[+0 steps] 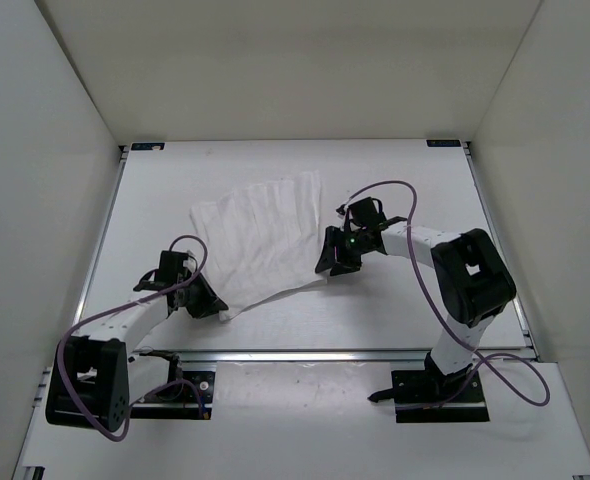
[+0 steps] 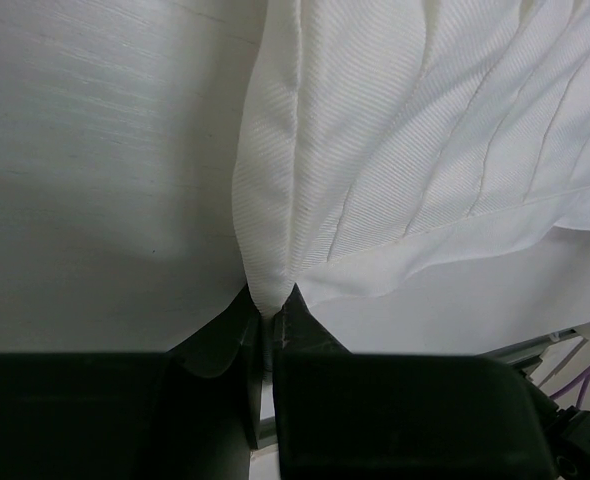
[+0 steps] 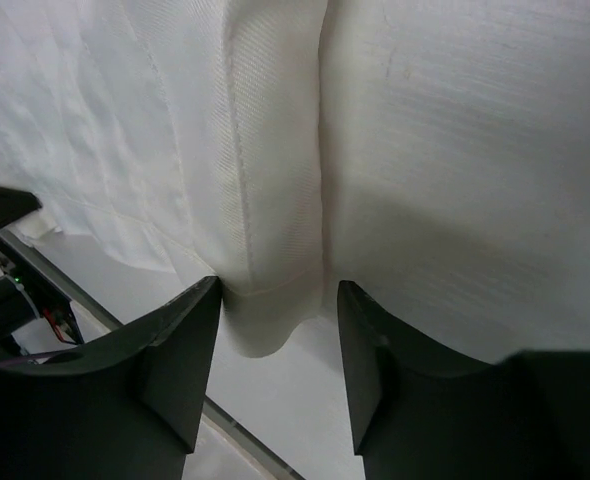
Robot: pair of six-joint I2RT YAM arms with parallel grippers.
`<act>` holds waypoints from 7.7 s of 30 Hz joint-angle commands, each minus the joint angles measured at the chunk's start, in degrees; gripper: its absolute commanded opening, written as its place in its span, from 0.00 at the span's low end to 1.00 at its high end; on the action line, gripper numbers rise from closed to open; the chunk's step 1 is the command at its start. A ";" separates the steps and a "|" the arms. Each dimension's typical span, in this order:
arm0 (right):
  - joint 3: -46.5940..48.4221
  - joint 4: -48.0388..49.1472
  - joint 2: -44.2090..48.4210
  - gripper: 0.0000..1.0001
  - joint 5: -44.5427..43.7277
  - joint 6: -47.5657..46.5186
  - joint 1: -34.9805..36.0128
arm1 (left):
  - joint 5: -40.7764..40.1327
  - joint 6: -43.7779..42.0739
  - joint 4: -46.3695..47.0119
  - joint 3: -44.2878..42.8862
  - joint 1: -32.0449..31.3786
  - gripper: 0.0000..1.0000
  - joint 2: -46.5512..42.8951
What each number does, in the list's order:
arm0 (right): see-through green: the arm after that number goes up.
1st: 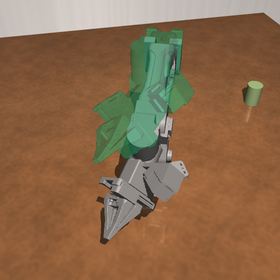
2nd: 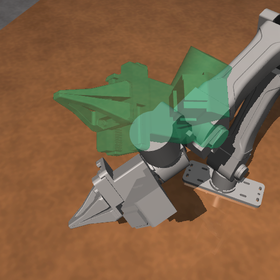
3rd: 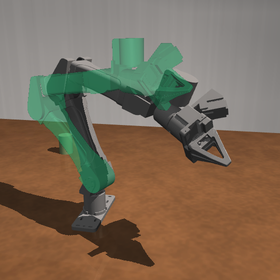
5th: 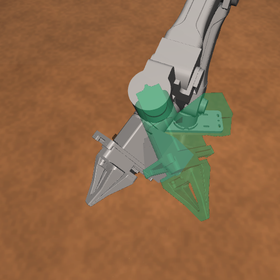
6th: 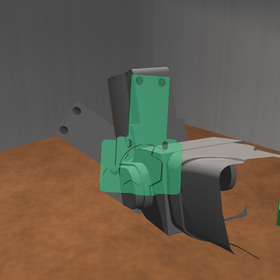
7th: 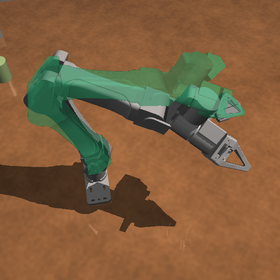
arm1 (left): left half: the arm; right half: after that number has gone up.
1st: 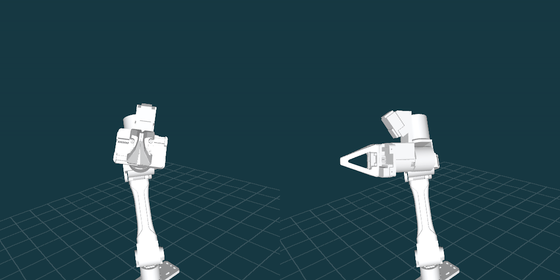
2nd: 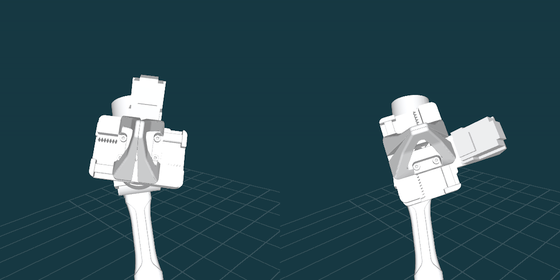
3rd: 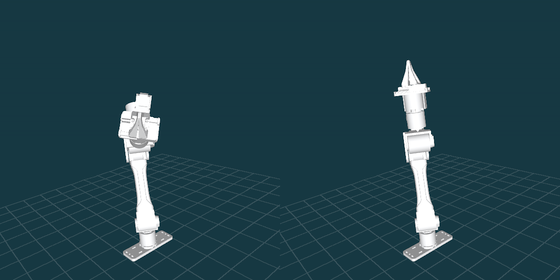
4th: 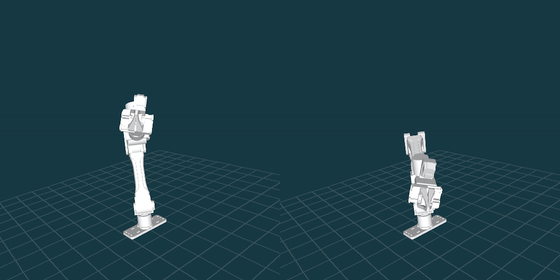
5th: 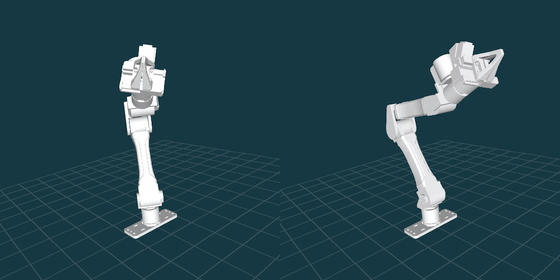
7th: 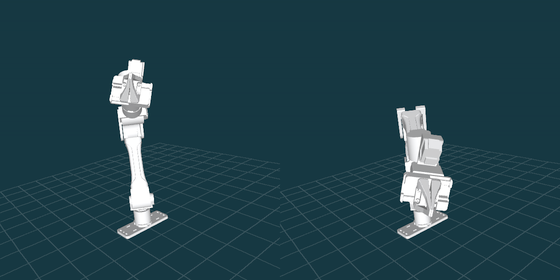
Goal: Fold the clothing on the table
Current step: Flatten the skirt out
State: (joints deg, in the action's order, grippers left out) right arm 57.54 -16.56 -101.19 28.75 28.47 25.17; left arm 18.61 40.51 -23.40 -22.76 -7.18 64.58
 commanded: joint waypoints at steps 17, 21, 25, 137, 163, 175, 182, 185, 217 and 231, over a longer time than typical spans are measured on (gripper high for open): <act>2.14 0.47 -5.16 0.38 -1.07 0.27 3.75 | 0.90 2.46 1.43 2.64 1.47 0.00 -1.82; 1.70 -0.05 -6.21 0.10 -1.68 0.45 3.84 | 1.07 2.29 1.51 2.72 2.08 0.00 -2.26; 2.93 -2.50 -4.29 0.00 -3.61 0.19 2.79 | 2.39 1.15 2.30 1.41 2.43 0.00 -3.14; 47.73 -22.71 5.23 0.00 -8.80 -15.90 -28.52 | 0.63 -23.81 -20.97 -86.96 2.09 0.00 34.02; 5.83 -6.03 24.90 0.06 -3.88 -7.82 -26.32 | 3.30 5.79 10.14 -67.53 2.85 0.00 17.52; 6.36 -6.12 21.38 0.17 -3.96 -8.08 -20.95 | -10.69 2.81 9.95 -27.01 -0.38 0.00 6.54; 7.58 -5.33 18.92 0.23 -3.10 -7.81 -18.49 | -6.33 2.64 16.35 -27.07 -6.17 0.00 9.24; 8.90 -5.33 18.13 0.23 -2.91 -7.73 -18.57 | -3.76 4.23 20.76 -34.33 -14.58 0.00 14.68; 5.75 -5.16 20.41 0.67 -1.07 -4.39 -20.42 | -9.08 0.02 2.25 -32.57 0.66 0.00 -3.60; 4.16 -4.80 26.04 0.66 0.95 -7.20 -29.03 | -10.36 -3.52 8.96 -75.77 0.52 0.00 16.01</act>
State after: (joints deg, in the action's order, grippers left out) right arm 62.48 -23.66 -77.80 28.64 22.28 -1.34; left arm -0.12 38.04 -22.41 -98.28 -0.23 78.35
